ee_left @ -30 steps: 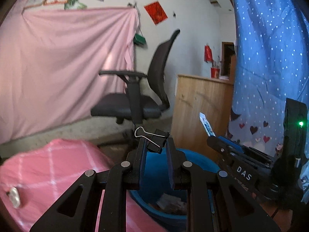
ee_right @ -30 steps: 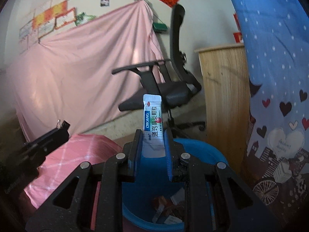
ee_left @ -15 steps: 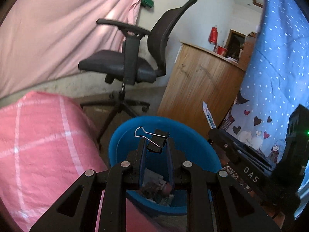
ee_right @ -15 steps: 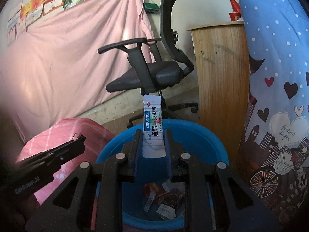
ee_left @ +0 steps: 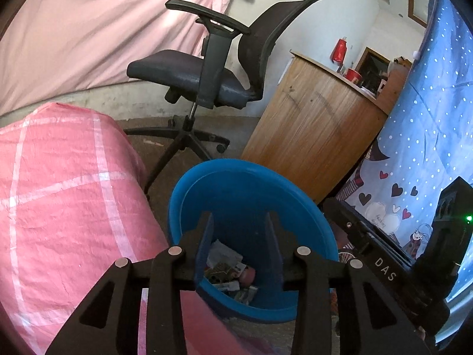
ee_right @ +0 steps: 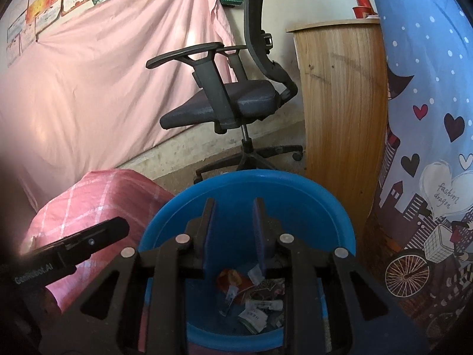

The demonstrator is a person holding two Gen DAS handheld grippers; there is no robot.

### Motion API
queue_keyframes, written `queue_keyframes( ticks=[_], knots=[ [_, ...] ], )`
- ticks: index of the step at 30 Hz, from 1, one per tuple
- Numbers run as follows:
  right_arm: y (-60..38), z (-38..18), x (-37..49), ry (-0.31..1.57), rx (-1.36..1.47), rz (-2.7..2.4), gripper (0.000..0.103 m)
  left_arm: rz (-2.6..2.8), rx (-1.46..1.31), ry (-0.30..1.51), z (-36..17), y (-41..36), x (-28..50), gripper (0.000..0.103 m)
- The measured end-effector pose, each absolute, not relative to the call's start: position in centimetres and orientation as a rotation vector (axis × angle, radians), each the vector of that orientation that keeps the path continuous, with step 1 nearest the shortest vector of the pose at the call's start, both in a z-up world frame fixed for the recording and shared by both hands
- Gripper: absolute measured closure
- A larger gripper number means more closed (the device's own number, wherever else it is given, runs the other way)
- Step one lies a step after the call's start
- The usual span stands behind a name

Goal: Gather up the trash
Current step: 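Move both tools back over the bed toward the white earbud case and orange battery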

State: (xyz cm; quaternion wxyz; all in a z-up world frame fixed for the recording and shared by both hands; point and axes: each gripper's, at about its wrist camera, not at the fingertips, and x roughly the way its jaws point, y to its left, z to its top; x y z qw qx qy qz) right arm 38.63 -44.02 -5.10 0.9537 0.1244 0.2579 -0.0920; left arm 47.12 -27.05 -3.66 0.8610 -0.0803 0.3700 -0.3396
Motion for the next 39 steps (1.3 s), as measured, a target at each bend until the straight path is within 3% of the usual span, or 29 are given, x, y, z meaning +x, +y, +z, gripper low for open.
queue_keyframes(
  ticks=[9, 13, 15, 22, 24, 27, 39],
  knots=[
    [-44.0, -4.5, 38.2, 0.489, 0.263, -0.201, 0.037, -0.708, -0.175, 0.755, -3.2, -26.5, 46.8, 0.066],
    [-43.4, -3.7, 37.8, 0.453, 0.257, -0.204, 0.025, -0.673, -0.159, 0.716, -2.3, -25.9, 46.2, 0.064],
    [-43.1, -3.1, 37.5, 0.421, 0.257, -0.208, 0.019, -0.646, -0.159, 0.684, -1.7, -25.2, 45.7, 0.054],
    [-41.9, -1.4, 36.0, 0.301, 0.265, -0.179, 0.000, -0.511, -0.164, 0.569, 1.0, -21.9, 43.7, 0.035],
    [-41.3, -0.8, 35.4, 0.255, 0.261, -0.148, 0.000, -0.478, -0.169, 0.527, 1.5, -20.7, 42.7, 0.021],
    [-40.3, 0.0, 34.6, 0.198, 0.244, -0.119, 0.000, -0.393, -0.176, 0.472, 2.2, -18.7, 41.1, 0.008],
    [-35.0, 2.1, 33.4, 0.074, 0.177, -0.011, 0.000, -0.180, -0.175, 0.343, 4.5, -11.1, 36.8, 0.005]
  ],
)
